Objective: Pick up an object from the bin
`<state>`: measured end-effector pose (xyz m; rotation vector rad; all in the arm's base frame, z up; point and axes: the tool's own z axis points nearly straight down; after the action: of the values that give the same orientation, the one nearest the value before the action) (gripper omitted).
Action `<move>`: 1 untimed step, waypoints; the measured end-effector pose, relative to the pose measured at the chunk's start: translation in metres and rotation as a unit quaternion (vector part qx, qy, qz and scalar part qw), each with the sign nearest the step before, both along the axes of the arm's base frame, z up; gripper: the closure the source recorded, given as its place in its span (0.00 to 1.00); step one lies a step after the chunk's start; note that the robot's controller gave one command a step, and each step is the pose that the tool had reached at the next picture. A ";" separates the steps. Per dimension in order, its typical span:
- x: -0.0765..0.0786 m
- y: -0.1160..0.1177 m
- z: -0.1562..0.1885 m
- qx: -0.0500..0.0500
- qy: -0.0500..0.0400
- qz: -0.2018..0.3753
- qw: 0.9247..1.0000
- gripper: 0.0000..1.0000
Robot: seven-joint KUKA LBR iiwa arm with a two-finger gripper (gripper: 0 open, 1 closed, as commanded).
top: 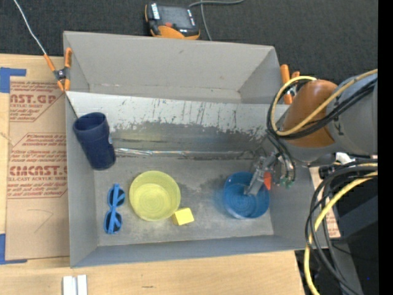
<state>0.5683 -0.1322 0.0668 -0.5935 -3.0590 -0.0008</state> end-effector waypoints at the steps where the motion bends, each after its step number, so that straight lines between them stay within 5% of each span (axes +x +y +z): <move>1: 0.019 0.022 0.000 0.000 0.001 -0.034 0.999 1.00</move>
Offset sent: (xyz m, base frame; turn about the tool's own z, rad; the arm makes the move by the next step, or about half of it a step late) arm 0.0183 0.0198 0.0032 0.0700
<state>0.5875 -0.1106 0.0666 -0.6958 -3.0356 -0.0015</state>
